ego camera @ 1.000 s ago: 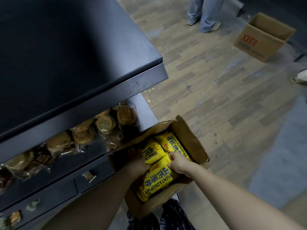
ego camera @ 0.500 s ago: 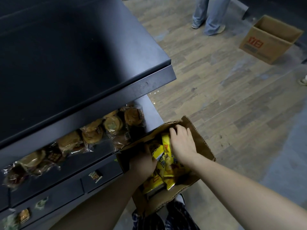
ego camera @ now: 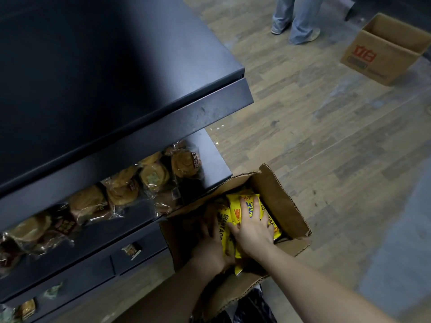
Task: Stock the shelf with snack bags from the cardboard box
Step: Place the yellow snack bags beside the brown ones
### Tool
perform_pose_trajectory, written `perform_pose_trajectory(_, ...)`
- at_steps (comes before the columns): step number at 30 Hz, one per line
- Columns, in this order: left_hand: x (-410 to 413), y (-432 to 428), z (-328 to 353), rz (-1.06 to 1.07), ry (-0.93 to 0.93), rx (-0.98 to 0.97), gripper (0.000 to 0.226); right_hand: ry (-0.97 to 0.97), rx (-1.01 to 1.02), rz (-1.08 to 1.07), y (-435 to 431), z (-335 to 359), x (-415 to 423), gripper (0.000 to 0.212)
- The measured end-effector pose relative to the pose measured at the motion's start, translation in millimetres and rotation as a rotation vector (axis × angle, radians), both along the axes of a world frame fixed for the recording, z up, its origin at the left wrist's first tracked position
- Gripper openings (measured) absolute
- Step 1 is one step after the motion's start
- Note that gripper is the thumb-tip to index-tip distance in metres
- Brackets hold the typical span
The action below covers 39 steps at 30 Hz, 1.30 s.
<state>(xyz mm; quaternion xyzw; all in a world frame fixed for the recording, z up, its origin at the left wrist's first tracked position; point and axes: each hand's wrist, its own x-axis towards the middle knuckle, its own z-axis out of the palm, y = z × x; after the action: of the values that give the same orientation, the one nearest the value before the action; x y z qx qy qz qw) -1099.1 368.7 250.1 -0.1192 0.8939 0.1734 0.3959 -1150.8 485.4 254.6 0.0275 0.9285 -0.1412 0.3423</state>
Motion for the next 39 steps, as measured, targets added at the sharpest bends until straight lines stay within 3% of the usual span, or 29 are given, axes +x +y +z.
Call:
perform_pose_trajectory(6, -7, -6, -12, 0.028, -0.092, -0.014, 0.121, 0.005, 0.018, 0.076, 5, 2, -10, 0.069)
perform_pose_trajectory(12, -20, -27, -41, 0.118, -0.265, 0.155, 0.12, -0.029, 0.029, 0.117, 10, 12, -29, 0.064)
perform_pose_trajectory(16, -34, -28, 0, 0.3, -0.192, 0.258, 0.115, -0.099, -0.074, 0.059, 18, 16, -42, 0.067)
perform_pose_trajectory(21, -39, -38, 34, 0.783, -0.198, 0.582, 0.067, -0.175, -0.296, -0.182, 31, 26, -47, 0.064)
perform_pose_trajectory(23, -37, -38, 48, 0.863, -0.27, 0.667, 0.03, -0.234, -0.423, -0.317, 36, 34, -46, 0.06)
perform_pose_trajectory(25, -34, -37, 59, 0.897, -0.324, 0.746, 0.01, -0.307, -0.56, -0.46, 38, 40, -46, 0.054)
perform_pose_trajectory(30, -32, -33, 75, 0.948, -0.428, 0.919, 0.016, -0.463, -0.77, -0.515, 35, 70, -38, 0.028)
perform_pose_trajectory(34, -26, -21, 102, 1.099, -0.502, 1.143, 0.029, -0.529, -0.838, -0.553, 27, 74, -29, 0.051)
perform_pose_trajectory(36, -22, -14, 113, 1.016, -0.504, 1.179, 0.04, -0.522, -0.85, -0.604, 25, 82, -21, 0.056)
perform_pose_trajectory(39, -15, -4, 121, 0.886, -0.506, 1.176, 0.078, -0.521, -0.84, -0.661, 26, 94, -13, 0.064)
